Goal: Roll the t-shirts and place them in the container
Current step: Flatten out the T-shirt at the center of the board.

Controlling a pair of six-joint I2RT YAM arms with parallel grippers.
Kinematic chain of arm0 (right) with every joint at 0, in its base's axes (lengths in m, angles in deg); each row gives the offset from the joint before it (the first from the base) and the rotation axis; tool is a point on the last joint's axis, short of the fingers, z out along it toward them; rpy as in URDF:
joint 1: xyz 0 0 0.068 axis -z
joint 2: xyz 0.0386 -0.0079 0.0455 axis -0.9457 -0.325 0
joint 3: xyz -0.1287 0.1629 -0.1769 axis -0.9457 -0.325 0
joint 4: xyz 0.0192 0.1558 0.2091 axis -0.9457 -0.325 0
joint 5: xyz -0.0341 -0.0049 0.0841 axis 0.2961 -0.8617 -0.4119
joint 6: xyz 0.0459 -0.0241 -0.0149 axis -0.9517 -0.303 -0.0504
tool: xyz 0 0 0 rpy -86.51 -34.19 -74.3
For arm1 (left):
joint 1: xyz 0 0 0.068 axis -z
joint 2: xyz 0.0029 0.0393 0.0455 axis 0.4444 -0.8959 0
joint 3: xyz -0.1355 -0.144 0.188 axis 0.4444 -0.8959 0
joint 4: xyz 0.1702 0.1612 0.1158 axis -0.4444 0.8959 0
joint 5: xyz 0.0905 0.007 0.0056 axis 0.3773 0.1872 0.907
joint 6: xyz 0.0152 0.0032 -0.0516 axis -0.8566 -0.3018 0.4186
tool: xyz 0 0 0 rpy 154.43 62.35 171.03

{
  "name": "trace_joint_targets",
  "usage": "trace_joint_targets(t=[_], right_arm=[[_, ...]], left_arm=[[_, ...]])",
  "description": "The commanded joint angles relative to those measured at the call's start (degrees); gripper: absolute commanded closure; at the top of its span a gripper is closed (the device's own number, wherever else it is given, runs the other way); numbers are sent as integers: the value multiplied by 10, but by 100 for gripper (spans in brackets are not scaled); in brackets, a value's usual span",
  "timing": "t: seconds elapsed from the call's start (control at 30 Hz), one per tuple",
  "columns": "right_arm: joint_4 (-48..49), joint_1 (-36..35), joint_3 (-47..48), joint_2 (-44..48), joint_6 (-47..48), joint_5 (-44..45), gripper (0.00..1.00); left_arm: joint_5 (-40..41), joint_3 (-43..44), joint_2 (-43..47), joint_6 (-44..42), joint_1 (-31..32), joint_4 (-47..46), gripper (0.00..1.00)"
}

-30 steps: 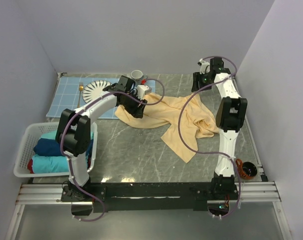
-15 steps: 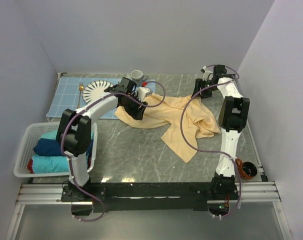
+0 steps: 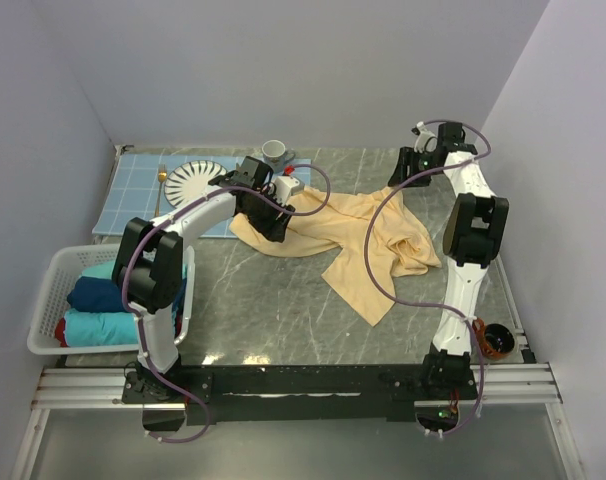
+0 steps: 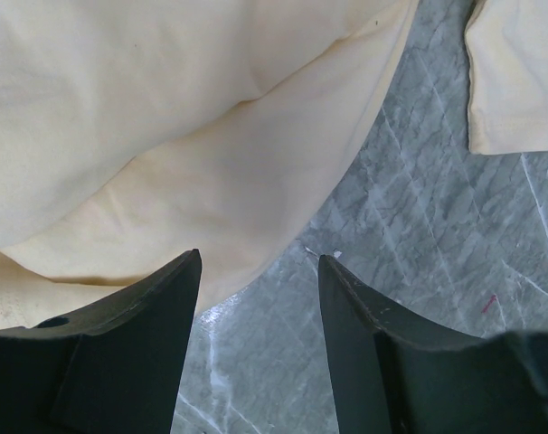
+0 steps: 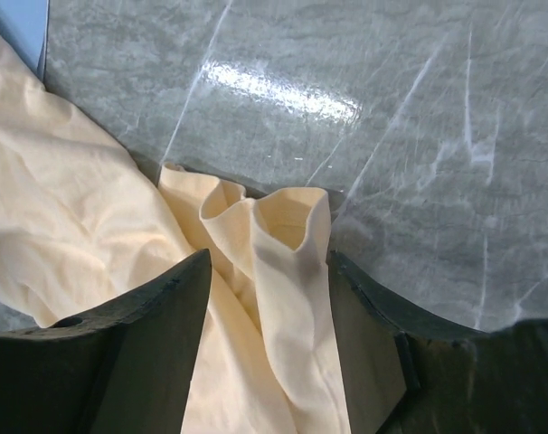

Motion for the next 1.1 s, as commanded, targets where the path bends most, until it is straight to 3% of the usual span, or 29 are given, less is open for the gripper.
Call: trace_joint_targets(t=[0.0, 1.07], right_arm=[[15, 4, 14, 32, -5, -4, 39], [31, 10, 27, -3, -21, 20, 60]], left_arm=[[0, 7, 12, -7, 4, -2, 39], [14, 10, 1, -6, 9, -2, 39]])
